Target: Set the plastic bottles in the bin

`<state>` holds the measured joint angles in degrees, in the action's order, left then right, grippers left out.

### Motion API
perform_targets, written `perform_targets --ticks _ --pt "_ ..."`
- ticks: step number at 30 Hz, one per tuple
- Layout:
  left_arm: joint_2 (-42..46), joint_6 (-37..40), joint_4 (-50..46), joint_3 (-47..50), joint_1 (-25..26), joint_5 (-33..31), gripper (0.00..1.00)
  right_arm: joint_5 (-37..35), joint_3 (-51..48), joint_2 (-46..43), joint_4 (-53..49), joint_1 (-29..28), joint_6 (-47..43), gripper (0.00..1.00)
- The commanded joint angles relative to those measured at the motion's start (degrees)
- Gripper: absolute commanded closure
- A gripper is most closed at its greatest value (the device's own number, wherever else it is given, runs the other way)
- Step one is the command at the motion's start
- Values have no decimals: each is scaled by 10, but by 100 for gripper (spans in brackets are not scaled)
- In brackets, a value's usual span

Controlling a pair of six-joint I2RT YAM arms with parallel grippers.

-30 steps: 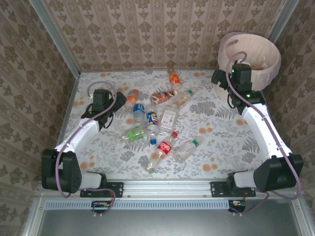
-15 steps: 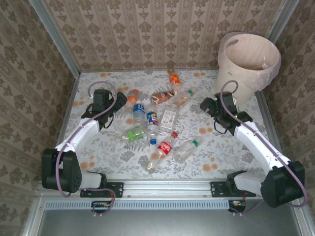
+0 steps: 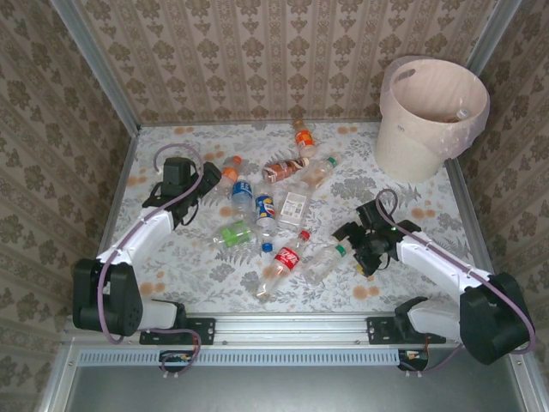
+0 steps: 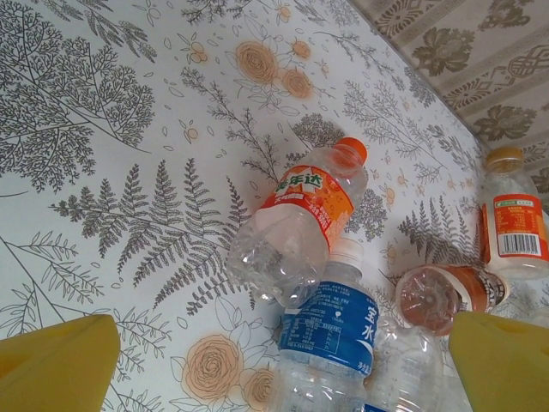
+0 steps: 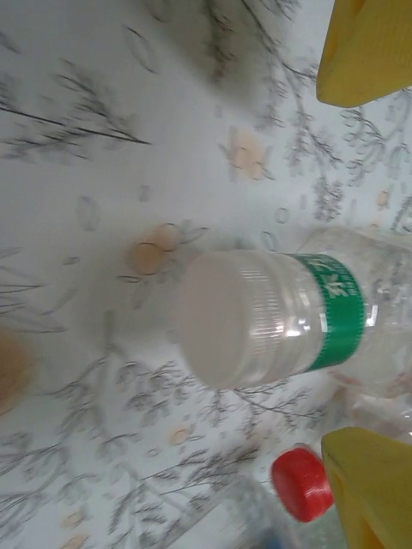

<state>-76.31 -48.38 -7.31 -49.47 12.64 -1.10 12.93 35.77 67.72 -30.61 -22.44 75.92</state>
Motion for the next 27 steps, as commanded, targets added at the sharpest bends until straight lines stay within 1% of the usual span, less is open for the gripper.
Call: perform_targets --ticks 1,5,10,14,17,21,25,27 --pt "-7 -3 -4 7 -3 9 0 26 -3 6 23 -12 60 3" --pt "-5 2 -5 7 -3 5 0 22 -6 20 54 -31 83 3" --pt "-8 4 -5 10 -3 1 0 37 11 47 50 -64 91 1" --pt "-12 4 0 16 -3 5 0 48 13 71 62 -79 90 0" --pt "-16 4 3 21 -3 8 0 46 34 98 63 -97 81 0" --pt "-17 8 1 21 -4 8 0 34 40 116 62 -103 84 0" --pt "-16 12 -2 21 -5 4 0 39 40 137 69 -103 87 2" --pt "-17 12 -2 21 -5 1 0 42 40 143 72 -104 88 5"
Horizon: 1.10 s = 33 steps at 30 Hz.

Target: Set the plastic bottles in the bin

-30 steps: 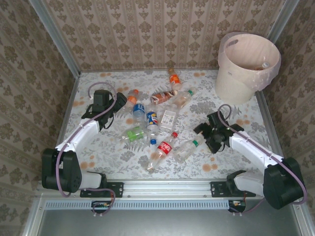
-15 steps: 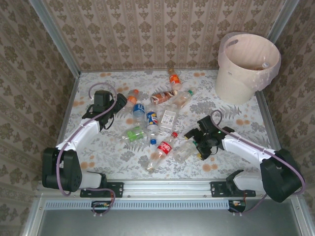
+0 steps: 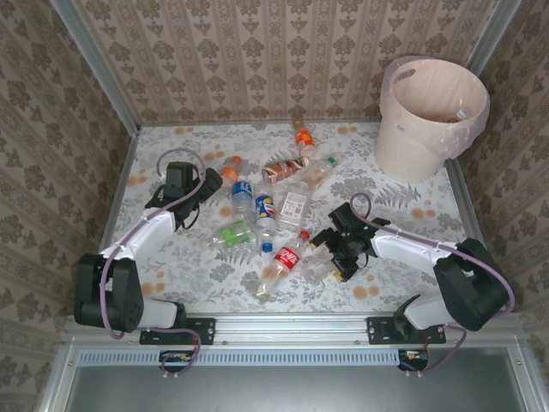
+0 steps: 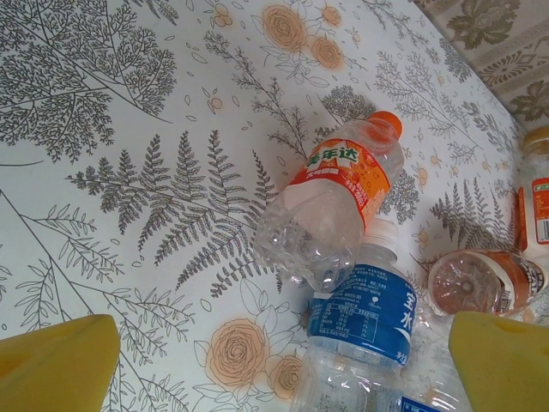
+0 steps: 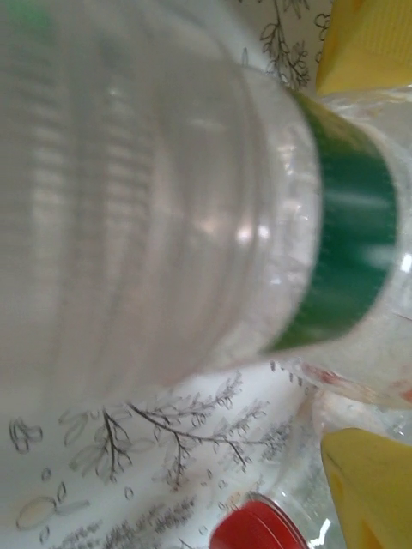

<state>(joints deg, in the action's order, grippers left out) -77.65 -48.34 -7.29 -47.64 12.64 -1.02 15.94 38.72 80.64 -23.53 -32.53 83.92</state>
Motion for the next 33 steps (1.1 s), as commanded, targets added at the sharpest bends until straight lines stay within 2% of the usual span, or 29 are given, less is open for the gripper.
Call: perform_targets --ticks 1,6,14,22,33 --pt "-5 11 -2 2 -5 0 0 14 10 17 2 -3 8 6" --pt "-14 16 -5 -7 -5 3 0 13 11 19 10 -3 6 13" --pt "-23 24 -16 -24 -5 -3 0 -38 10 -6 31 5 -10 35" --pt "-24 20 -27 -34 -5 -6 0 -97 -4 -78 12 25 -34 40" --pt "-30 16 -31 -50 -4 23 0 -216 -7 -144 116 60 -284 47"
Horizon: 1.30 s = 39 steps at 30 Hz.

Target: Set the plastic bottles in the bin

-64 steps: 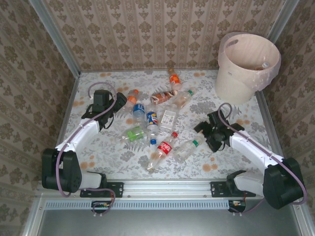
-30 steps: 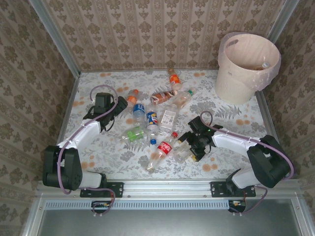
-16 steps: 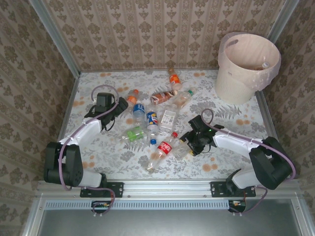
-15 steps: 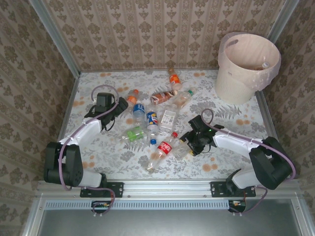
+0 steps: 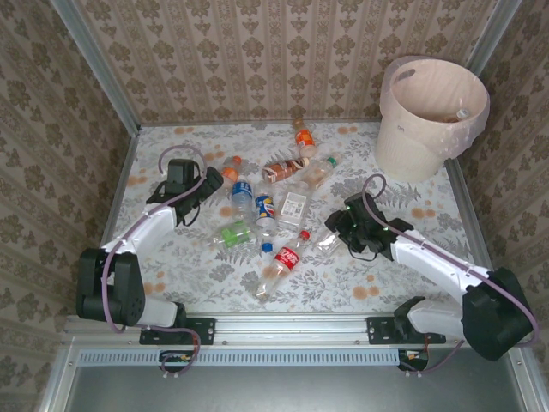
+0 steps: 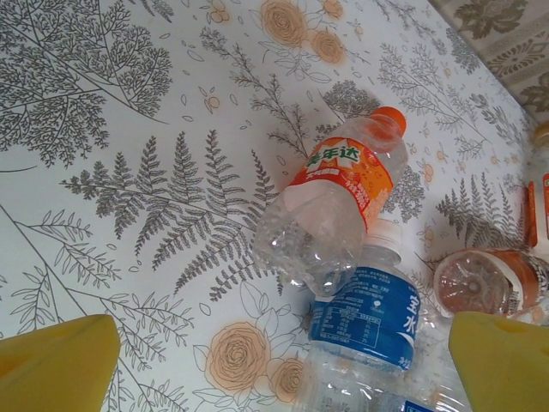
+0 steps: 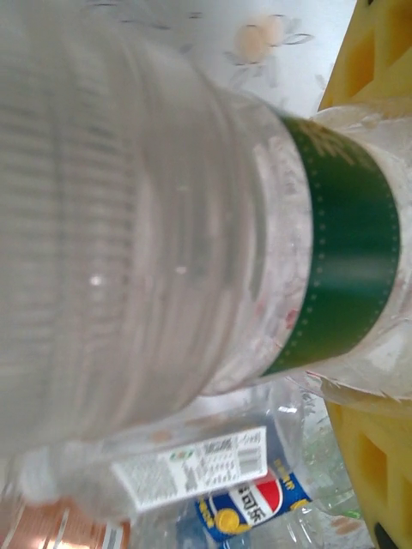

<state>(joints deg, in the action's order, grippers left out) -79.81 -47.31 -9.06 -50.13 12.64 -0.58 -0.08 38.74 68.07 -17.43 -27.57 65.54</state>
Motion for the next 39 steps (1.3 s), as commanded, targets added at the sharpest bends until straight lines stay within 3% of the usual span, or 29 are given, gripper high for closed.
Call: perform_targets --ticks 1,13,20,28,39 --pt "-10 6 -12 -26 -3 21 0 -61 -10 -21 71 12 -111 47" --pt "-21 -2 -17 -52 15 23 0 -145 -24 -24 267 36 -216 49" --pt "-21 2 -14 -61 32 20 0 -63 4 -17 332 109 -254 52" --pt "-23 7 9 -64 44 30 0 9 84 -4 334 152 -335 51" --pt "-20 11 4 -70 54 27 0 26 263 66 305 201 -414 51"
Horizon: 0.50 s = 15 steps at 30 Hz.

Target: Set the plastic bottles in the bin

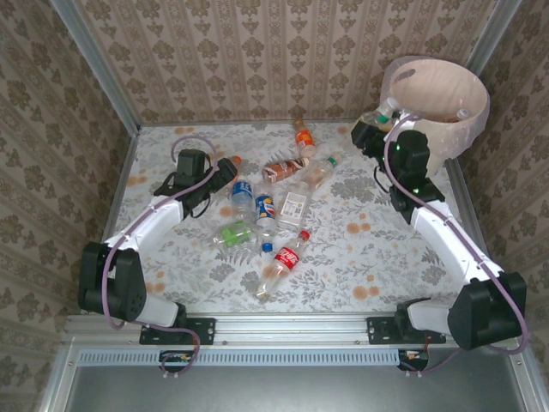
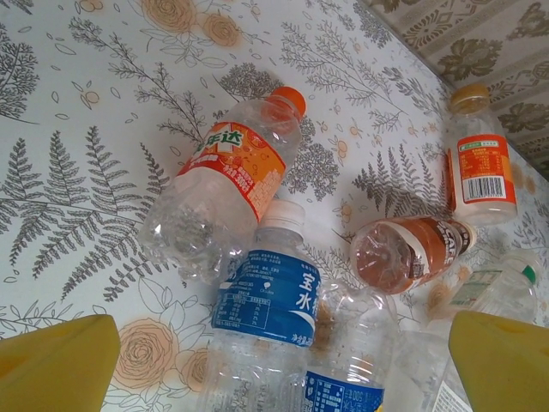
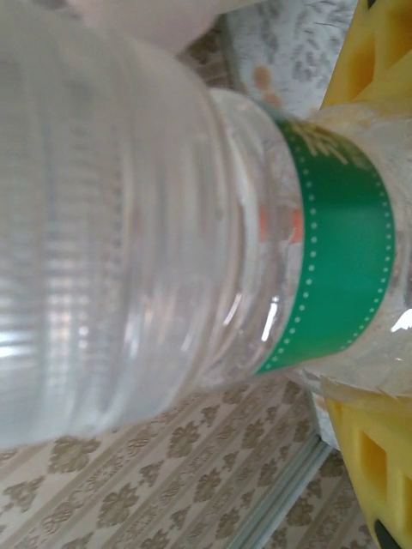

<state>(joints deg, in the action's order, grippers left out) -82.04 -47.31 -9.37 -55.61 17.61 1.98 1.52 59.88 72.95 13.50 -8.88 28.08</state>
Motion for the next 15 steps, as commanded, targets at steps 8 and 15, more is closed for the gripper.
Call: perform_targets --ticks 8,15 --pt "23 13 5 -2 4 -14 0 -50 185 84 -74 69 -109 51" --pt "39 12 3 9 4 -23 0 -173 264 148 -82 129 -113 51"
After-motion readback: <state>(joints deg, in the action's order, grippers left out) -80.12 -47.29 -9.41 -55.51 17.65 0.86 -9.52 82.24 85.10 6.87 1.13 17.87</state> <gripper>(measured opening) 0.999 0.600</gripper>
